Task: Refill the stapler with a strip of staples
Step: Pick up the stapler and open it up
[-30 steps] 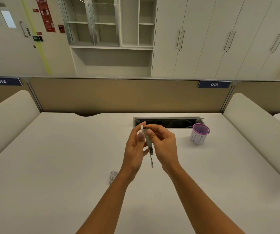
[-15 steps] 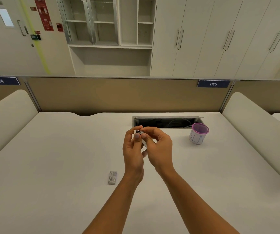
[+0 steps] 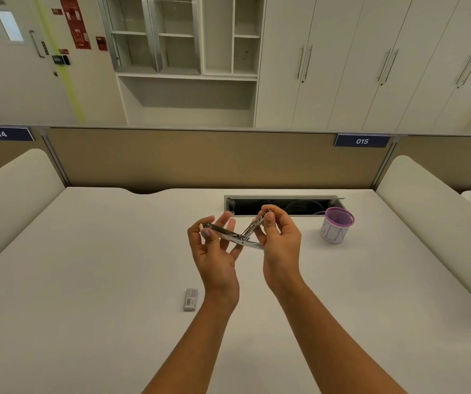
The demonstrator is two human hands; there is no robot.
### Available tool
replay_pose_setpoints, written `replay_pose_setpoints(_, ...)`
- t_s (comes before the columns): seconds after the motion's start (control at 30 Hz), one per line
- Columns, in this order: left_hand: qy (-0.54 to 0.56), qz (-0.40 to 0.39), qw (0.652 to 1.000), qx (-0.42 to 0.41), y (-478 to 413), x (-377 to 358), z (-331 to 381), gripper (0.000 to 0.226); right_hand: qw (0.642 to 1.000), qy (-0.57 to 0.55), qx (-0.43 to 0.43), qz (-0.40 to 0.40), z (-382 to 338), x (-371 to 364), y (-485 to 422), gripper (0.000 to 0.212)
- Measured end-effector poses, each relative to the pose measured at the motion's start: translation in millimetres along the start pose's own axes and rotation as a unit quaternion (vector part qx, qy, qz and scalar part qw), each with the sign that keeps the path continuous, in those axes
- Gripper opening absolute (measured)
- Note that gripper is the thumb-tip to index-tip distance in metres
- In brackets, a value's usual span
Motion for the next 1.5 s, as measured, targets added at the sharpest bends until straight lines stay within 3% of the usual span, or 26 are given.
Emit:
replay_pose_setpoints(0.2,0.075,0.010,0.997,-0.021,-5.6,10.5,2.9,0.027,0.999,0.015,-0.043,-0.004,3.0,7.5,-7.5,0.017)
replay_pose_setpoints(0.33,0.103,0.014,0.994,0.030,-9.7,19.2,-0.7,0.031,0.998,0.015,-0.060,0.004,4.5,10.3,-8.4,0.016)
replay_pose_setpoints(0.47,0.042,0.031,0.995,0.081,-17.3,32.5,-4.5,0.026,0.997,0.030,-0.065,0.000,4.2,19.5,-13.7,0.016)
replay_pose_setpoints(0.57,-0.091,0.038,0.991,0.096,-28.1,46.6,-3.6,0.025,0.997,0.053,-0.050,-0.022,2.5,27.5,-19.2,0.019)
replay_pose_setpoints(0.63,-0.244,-0.005,0.965,0.095,-36.3,53.1,-3.7,0.023,0.995,0.081,-0.034,-0.039,2.1,31.2,-22.1,0.021)
replay_pose_setpoints(0.77,-0.507,-0.157,0.846,0.054,-41.0,54.2,-9.6,0.022,0.991,0.118,-0.012,-0.069,5.0,33.6,-22.8,0.025)
replay_pose_setpoints(0.83,-0.528,-0.215,0.819,0.063,-37.2,47.6,-11.8,0.036,0.987,0.131,-0.010,-0.089,8.7,32.0,-19.8,0.025)
replay_pose_setpoints(0.93,-0.493,-0.292,0.807,0.142,-28.1,32.4,-14.0,0.047,0.983,0.151,-0.018,-0.106,16.0,28.7,-13.0,0.024)
replay_pose_setpoints(1.07,-0.447,-0.303,0.818,0.196,-19.5,25.5,-14.9,0.047,0.984,0.138,-0.031,-0.105,20.4,28.1,-6.5,0.025)
replay_pose_setpoints(1.2,-0.355,-0.268,0.867,0.224,-12.5,27.1,-17.5,0.044,0.986,0.151,0.009,-0.063,18.6,31.2,-7.6,0.016)
replay_pose_setpoints(1.37,-0.315,-0.226,0.901,0.195,-9.2,25.3,-20.1,0.041,0.983,0.166,0.081,-0.022,17.0,33.0,-2.2,0.014)
replay_pose_setpoints(1.5,-0.328,-0.215,0.908,0.148,-7.8,24.2,-21.7,0.039,0.980,0.172,0.088,-0.035,19.7,28.3,2.8,0.008)
Point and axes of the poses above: each hand's wrist, its own y-axis away from the middle knuckle, its own x-axis out of the back of the hand, z = x × y, the point moved 2 cm from there along -y, towards the middle knuckle, and after that the axes turned 6 degrees about z, right-handed, at the moved point
